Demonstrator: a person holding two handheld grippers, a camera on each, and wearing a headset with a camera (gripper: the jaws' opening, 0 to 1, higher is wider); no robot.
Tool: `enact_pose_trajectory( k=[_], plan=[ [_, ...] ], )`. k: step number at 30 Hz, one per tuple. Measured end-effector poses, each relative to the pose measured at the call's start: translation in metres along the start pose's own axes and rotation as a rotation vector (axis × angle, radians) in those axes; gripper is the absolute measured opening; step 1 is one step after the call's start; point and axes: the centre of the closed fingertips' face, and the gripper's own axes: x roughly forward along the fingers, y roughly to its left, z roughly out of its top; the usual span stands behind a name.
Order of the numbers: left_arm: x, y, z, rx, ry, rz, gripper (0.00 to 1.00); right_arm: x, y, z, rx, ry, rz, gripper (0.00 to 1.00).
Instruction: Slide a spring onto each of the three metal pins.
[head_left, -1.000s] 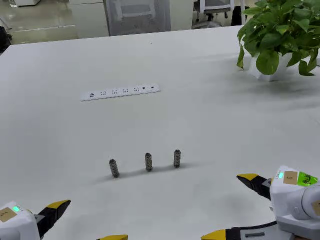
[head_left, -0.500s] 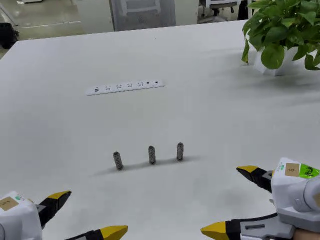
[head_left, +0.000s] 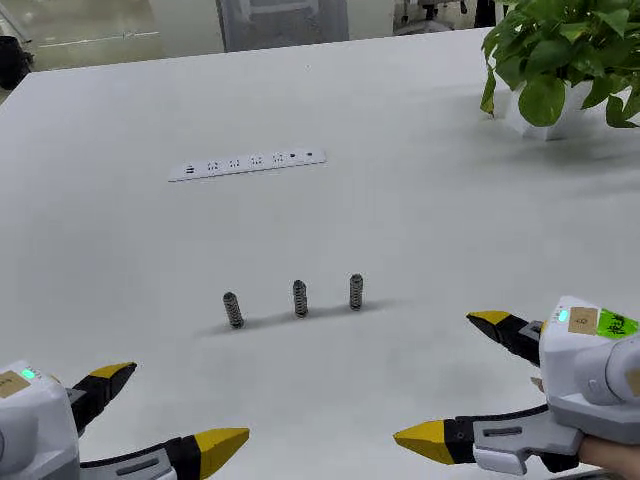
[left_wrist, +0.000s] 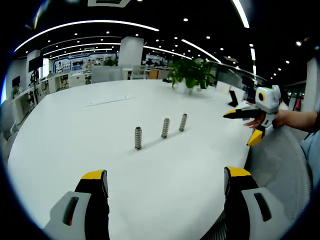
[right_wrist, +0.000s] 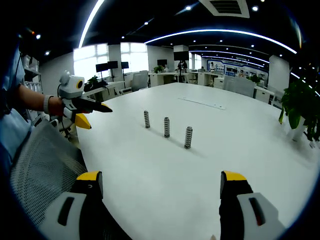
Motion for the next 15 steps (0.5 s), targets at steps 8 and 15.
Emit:
enact_pose_trajectory(
  k=[8, 15],
  plan=[
    [-0.003, -0.005, 0.005, -0.004, -0.013, -0.003, 0.98, -0.016, -0.003, 0.005, -0.014, 0.006, -0.025, 0.99],
    [-0.003, -0.011, 0.001, 0.038, -0.012, 0.026, 0.99, -0.025, -0.006, 0.003, -0.021, 0.01, -0.034, 0.99]
  ],
)
